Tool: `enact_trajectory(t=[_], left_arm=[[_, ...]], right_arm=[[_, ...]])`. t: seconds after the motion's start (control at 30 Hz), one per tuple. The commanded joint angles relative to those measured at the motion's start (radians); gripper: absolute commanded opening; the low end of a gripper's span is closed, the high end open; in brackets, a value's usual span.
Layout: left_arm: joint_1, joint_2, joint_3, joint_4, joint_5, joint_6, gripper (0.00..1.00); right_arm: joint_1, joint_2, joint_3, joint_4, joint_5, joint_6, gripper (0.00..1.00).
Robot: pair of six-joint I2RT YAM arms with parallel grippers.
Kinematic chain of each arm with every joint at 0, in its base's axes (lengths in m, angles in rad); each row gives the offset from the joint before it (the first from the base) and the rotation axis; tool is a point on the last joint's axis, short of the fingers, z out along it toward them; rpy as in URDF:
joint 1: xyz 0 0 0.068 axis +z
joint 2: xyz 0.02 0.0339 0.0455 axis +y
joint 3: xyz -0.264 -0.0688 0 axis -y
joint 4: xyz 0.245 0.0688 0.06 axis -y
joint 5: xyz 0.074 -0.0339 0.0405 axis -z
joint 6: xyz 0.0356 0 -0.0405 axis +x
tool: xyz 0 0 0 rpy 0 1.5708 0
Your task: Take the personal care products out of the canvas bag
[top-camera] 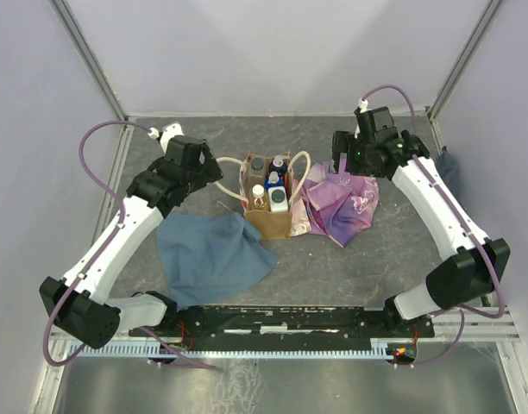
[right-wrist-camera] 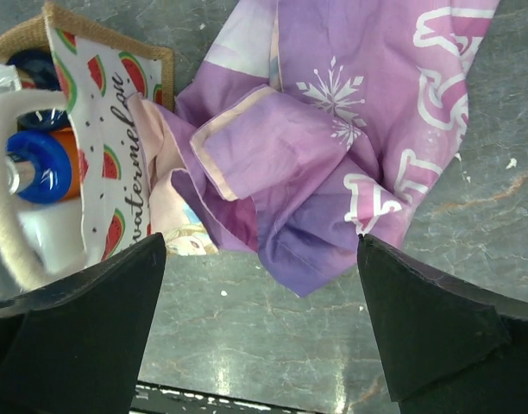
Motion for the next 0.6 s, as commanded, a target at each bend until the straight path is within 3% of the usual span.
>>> enact_trajectory(t=[0.0,0.2,0.43,0.57], left_arm=[[0.016,-0.012,0.043,0.009,-0.034,0.061,0.99],[0.016,-0.037,-0.008,0.016,-0.022,0.056,1.00],[0.016,-0.096,-0.117,0.027,0.100,0.030,0.98],[0.016,-0.137,-0.207,0.042,0.174,-0.001,0.95]], right_arm=[[0.002,-0.082,0.017,-0.027,0.025,-0.026,1.00],[0.002,-0.088,-0.001,-0.110,0.085,-0.022,1.00],[0.002,-0.079,-0.204,-0.027,-0.130,0.023,1.00],[0.004,-0.026,-0.310,0.034,-0.134,0.048,1.00]])
